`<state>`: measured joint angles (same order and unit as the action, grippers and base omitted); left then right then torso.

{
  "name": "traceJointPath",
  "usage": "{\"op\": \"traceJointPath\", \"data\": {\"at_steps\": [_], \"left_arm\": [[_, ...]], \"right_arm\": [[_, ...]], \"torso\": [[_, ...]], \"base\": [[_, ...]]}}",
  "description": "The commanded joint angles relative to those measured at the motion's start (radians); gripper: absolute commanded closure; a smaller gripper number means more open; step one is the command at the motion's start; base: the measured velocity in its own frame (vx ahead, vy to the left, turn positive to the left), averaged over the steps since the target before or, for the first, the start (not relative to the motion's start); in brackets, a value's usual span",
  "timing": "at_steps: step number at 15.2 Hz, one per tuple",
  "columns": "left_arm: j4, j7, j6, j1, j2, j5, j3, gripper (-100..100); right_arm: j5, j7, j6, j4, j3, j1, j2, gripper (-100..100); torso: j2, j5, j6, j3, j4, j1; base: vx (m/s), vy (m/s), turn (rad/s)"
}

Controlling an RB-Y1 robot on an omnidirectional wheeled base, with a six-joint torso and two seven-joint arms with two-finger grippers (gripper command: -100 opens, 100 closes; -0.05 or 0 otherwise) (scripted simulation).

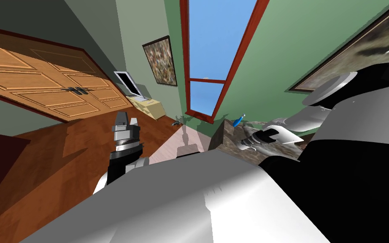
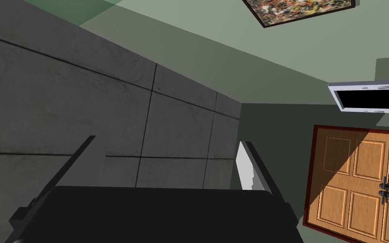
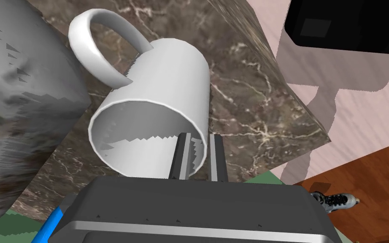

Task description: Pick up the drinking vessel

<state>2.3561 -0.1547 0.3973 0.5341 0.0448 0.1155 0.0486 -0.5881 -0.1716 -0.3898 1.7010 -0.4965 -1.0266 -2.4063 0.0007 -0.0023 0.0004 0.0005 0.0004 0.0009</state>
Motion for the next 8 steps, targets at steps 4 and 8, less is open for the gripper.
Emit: {"op": "traceJointPath", "data": {"at_steps": [4, 8], "left_arm": [[0.000, 0.000, 0.000, 0.000, 0.000, 0.000, 0.000, 0], [0.000, 0.000, 0.000, 0.000, 0.000, 0.000, 0.000, 0]], "right_arm": [[-0.021, 0.013, -0.031, 0.005, -0.013, 0.011, -0.056, 100], [-0.033, 0.016, -0.040, 0.016, -0.026, 0.026, -0.085, 100]], "torso": [[0.001, 0.000, 0.000, 0.000, 0.000, -0.001], [0.002, 0.000, 0.000, 0.001, 0.000, -0.001]], "base": [[-0.009, -0.008, -0.060], [-0.016, -0.016, -0.048]]}}
